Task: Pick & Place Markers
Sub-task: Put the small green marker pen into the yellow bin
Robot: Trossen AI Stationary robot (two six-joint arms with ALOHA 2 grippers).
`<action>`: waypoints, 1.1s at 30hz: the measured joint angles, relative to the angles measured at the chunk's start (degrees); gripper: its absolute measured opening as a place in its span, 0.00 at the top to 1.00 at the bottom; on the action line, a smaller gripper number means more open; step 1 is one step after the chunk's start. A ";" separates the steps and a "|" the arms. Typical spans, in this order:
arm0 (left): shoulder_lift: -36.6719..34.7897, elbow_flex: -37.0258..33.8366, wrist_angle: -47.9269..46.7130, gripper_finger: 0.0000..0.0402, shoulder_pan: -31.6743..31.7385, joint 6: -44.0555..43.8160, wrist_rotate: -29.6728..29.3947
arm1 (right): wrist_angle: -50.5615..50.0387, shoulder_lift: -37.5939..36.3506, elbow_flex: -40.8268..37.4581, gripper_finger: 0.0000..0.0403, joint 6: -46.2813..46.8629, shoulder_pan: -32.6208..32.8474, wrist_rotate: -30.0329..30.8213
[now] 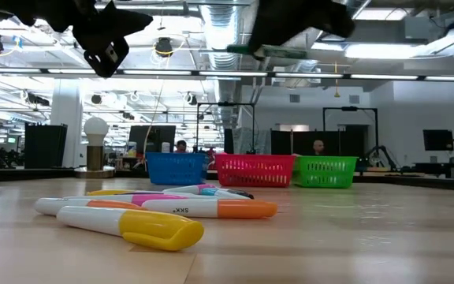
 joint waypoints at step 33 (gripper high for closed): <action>-0.02 -0.76 -0.13 0.65 0.76 0.12 -16.47 | 17.53 -1.39 0.11 0.92 -41.94 -28.05 -13.28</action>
